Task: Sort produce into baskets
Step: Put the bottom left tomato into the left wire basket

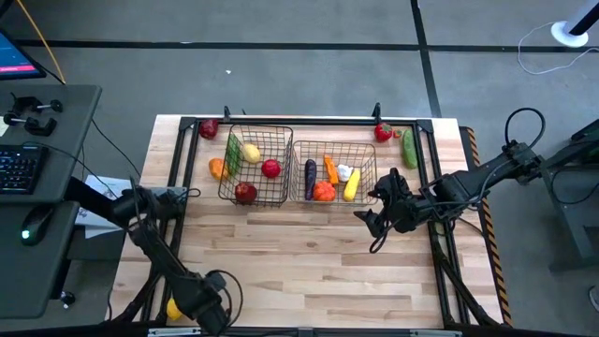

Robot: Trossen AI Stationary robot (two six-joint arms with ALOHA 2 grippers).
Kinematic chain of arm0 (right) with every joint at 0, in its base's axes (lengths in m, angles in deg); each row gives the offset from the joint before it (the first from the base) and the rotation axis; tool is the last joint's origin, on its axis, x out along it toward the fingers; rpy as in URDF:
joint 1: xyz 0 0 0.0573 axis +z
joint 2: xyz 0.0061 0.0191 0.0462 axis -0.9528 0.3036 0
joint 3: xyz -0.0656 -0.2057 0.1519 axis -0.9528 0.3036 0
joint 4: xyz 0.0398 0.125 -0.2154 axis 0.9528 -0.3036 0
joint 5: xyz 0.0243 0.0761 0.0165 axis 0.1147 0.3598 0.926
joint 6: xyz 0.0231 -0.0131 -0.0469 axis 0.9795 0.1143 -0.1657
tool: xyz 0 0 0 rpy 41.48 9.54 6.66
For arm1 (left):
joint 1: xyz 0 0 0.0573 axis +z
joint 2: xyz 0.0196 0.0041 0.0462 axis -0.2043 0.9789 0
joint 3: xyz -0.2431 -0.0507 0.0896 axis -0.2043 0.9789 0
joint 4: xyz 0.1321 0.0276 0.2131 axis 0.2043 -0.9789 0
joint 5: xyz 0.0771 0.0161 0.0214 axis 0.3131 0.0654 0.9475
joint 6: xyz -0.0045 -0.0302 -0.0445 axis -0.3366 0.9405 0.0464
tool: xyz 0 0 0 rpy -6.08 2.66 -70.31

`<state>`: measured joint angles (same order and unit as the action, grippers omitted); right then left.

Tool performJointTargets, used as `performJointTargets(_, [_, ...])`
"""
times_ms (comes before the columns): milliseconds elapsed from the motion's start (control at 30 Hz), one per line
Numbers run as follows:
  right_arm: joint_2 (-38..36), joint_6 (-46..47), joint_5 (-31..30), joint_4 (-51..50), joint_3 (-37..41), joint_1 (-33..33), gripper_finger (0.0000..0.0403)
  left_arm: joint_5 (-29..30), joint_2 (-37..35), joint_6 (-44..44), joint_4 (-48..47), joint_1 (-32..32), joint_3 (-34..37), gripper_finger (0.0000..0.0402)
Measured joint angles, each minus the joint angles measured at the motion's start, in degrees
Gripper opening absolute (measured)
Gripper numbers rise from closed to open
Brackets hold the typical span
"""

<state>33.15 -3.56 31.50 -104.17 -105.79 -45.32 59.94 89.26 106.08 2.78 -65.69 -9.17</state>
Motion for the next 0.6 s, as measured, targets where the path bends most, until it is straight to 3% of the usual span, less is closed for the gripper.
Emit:
performJointTargets(167, [0.0,-0.18,0.03,0.0,0.0,0.0,0.0371,2.88,-5.91,-6.56,-3.52,3.64,-0.02,0.0332])
performJointTargets(433, [0.0,-1.11,-0.19,0.02,0.0,0.0,0.0371,22.76,-22.79,-16.44,-10.75,14.98,-0.04,0.0229])
performJointTargets(600, [0.0,-0.02,-0.22,0.04,0.0,0.0,0.0371,23.9,-28.02,-16.03,-12.78,16.95,-0.09,0.0215])
